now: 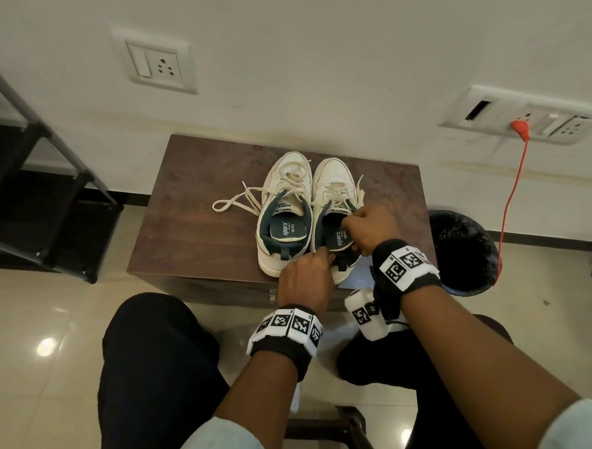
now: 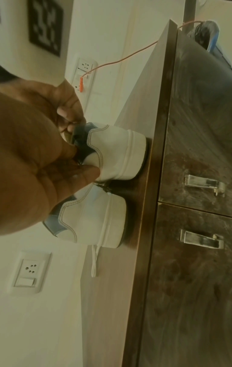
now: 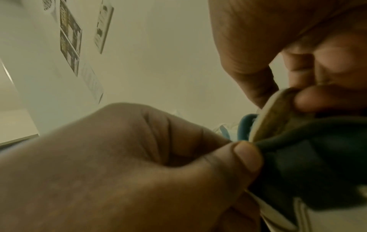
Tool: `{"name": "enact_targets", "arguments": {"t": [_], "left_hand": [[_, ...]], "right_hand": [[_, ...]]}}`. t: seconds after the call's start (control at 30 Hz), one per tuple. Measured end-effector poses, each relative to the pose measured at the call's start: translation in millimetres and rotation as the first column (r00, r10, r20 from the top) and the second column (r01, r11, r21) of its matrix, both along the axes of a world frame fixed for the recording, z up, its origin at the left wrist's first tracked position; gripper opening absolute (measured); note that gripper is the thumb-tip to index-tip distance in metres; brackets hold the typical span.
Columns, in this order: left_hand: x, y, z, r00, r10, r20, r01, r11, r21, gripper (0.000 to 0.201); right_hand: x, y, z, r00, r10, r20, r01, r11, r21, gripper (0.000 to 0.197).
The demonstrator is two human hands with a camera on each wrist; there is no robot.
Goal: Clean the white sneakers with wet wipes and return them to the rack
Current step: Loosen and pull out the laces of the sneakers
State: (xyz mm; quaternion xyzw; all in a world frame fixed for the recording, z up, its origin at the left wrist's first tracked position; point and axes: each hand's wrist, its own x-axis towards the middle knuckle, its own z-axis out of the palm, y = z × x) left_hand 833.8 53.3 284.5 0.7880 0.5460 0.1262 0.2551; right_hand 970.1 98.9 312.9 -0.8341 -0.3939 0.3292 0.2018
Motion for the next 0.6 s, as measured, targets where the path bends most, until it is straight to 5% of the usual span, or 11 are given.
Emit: {"name": "enact_targets", "arguments": {"t": [0.1, 0.27, 0.6], "left_hand": [[-1, -1, 1, 1.0, -0.001, 0.006, 0.001, 1.0, -0.004, 0.027], [-2, -1, 1, 1.0, -0.015, -0.015, 0.015, 1.0, -0.002, 0.02], [-4, 0, 10, 1.0, -0.011, 0.001, 0.011, 1.0, -0.024, 0.024]], "right_hand": [[-6, 6, -2, 0.99, -0.002, 0.14, 0.006, 1.0, -0.031, 0.027], [-15, 4, -6, 0.922, 0.083, 0.379, -0.046, 0.993, -0.105, 0.015], [-11, 18, 4, 0.967, 0.026, 0.255, 0.015, 0.987, -0.157, 0.026]]}}
